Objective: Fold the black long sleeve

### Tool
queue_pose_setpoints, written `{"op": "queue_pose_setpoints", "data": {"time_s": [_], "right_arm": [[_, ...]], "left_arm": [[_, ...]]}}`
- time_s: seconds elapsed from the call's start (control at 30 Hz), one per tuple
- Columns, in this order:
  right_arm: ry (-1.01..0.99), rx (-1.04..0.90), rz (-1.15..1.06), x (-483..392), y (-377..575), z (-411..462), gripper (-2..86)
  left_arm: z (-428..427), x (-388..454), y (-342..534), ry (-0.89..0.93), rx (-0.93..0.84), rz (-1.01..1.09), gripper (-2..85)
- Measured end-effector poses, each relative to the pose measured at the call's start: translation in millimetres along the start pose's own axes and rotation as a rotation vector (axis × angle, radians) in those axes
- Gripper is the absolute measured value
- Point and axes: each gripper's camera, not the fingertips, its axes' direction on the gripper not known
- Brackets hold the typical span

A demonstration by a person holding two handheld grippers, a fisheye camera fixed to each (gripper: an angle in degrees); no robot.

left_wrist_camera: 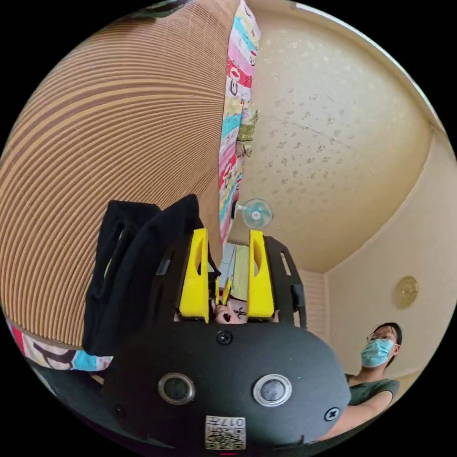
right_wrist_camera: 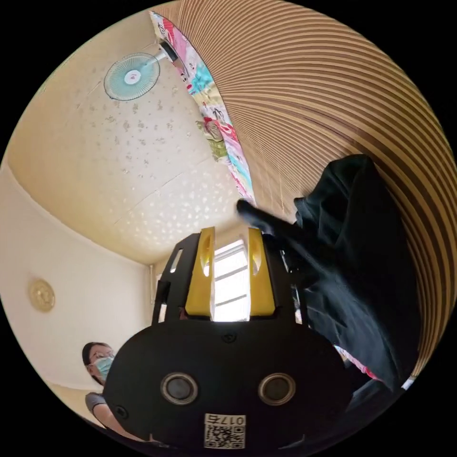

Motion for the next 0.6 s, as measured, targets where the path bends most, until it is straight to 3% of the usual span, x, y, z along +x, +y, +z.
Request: {"op": "queue_pose_setpoints", "data": {"time_s": [0.07,0.13,0.27,0.47,0.6], "right_arm": [[0.145,-0.008,-0.024,-5,5,8,8.9],[0.288,-0.081,-0.073,-8,15,21,9.0],[0.514,-0.384,-0.138,14,53,63,9.6],[0.731,-0.732,-0.13,54,109,147,13.3],[0.865,-0.942,-0.201,55,138,238,20.5]], "left_arm": [[-2,8,6,-0.353,-0.056,0.007,15.4],[0,1,20,-0.544,-0.147,0.023,16.9],[4,-45,69,-0.756,-0.353,-0.026,17.3],[10,-81,112,-0.584,-0.411,-0.13,7.8],[30,-44,129,-0.552,-0.414,-0.016,5.4]]}}
